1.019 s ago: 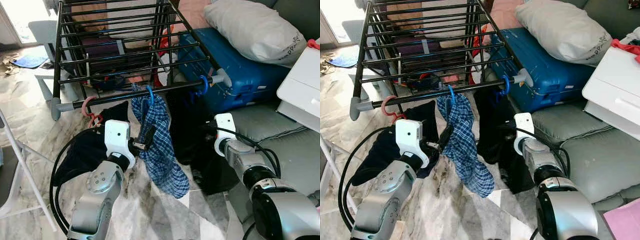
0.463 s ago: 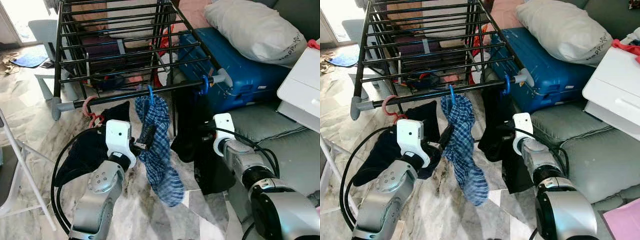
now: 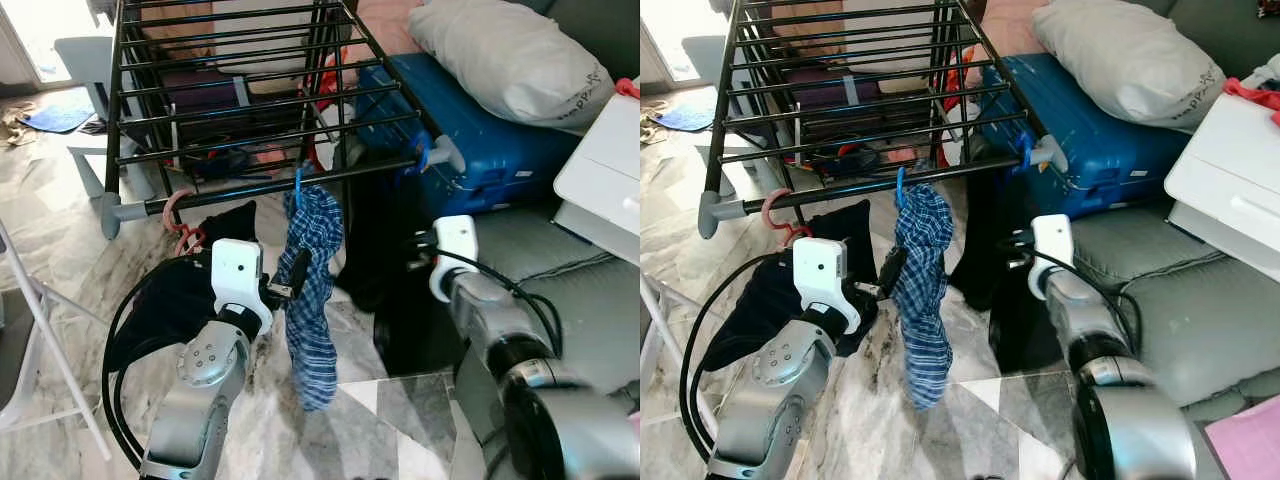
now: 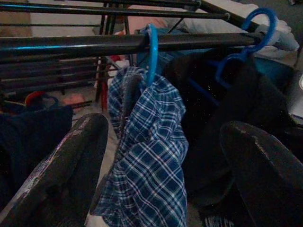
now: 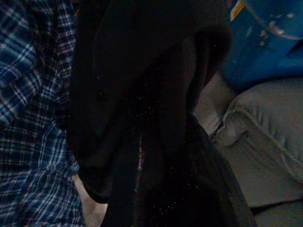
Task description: Hang hanger
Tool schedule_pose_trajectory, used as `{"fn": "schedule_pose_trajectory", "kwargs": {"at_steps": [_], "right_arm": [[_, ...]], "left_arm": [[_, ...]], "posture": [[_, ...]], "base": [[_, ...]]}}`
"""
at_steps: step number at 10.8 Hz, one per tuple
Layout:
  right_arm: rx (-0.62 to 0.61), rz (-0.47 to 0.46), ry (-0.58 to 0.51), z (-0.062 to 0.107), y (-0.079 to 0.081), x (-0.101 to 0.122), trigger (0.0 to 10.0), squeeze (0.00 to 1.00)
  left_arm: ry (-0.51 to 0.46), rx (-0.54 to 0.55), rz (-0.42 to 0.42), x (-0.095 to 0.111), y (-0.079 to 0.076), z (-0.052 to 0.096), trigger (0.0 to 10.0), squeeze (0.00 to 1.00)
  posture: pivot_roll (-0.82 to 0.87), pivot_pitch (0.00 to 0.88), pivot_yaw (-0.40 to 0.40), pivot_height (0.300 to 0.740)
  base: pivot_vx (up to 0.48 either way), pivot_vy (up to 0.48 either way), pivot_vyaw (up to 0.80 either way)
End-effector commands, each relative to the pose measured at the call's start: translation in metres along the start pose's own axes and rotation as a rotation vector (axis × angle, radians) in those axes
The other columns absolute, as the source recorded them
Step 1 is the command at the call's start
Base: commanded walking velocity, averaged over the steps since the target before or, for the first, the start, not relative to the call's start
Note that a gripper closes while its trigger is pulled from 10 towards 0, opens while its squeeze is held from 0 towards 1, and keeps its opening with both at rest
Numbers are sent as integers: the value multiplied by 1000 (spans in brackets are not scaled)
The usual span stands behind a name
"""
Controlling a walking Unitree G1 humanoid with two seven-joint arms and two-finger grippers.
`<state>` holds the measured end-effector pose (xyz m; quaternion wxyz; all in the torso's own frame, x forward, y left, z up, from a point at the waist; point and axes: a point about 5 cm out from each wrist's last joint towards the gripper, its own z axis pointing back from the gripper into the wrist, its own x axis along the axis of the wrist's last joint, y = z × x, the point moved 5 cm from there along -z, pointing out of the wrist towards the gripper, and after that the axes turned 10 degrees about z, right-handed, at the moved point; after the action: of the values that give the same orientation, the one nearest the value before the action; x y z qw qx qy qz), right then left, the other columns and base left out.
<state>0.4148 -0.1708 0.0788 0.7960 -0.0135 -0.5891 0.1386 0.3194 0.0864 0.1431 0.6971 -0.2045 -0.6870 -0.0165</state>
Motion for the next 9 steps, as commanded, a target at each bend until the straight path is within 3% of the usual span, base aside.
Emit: {"fn": "schedule_pose_trajectory", "kwargs": {"at_steps": [1, 2, 3, 4, 7, 9], "right_arm": [[-17, 11, -113, 3, -10, 24, 0, 0], [-18, 17, -127, 8, -12, 20, 0, 0], [3, 46, -163, 22, -10, 13, 6941, 0], [12, 84, -213, 35, -7, 13, 10000, 0], [11, 102, -206, 56, -10, -6, 10000, 0], [51, 128, -172, 74, -1, -21, 10000, 0]], "left_arm": [[7, 10, -10, -3, 1, -1, 10000, 0], [0, 25, -14, -2, 3, -1, 10000, 0], [1, 47, -25, -3, 7, -2, 10000, 0], [-3, 62, -38, -3, 9, -2, 10000, 0], [-14, 70, -47, -2, 10, -4, 10000, 0], [-17, 90, -62, -2, 16, -3, 10000, 0]], "posture": [[-76, 60, -31, 740], [-80, 60, -30, 740], [-87, 63, -27, 740], [-93, 63, -24, 740], [-96, 63, -16, 740], [-99, 57, -16, 740]], "base": [[0, 0, 0], [0, 0, 0], [0, 0, 0], [0, 0, 0], [0, 0, 0], [0, 0, 0]]}}
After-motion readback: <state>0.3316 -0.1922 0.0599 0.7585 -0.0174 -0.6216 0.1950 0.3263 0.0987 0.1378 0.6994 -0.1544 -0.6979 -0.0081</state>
